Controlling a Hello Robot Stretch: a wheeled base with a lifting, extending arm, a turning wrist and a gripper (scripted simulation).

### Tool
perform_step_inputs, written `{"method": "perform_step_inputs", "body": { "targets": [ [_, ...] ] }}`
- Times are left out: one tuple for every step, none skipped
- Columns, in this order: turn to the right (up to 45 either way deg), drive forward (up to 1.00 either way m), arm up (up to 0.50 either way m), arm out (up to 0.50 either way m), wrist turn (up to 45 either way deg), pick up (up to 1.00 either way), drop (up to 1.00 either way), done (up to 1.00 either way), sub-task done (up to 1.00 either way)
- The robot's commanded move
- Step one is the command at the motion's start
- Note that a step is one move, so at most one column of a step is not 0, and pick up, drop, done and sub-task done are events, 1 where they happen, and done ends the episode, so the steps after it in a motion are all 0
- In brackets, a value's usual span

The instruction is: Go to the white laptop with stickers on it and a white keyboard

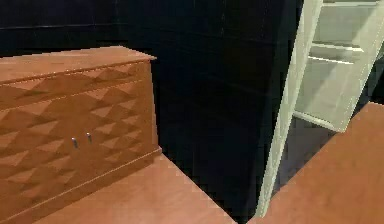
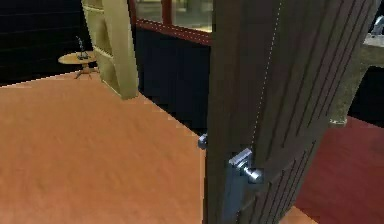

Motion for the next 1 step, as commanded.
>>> {"method": "perform_step_inputs", "body": {
  "targets": [
    [45.0, 0.0, 0.0, 0.0, 0.0, 0.0, 0.0, 0.0, 0.0]
  ]
}}
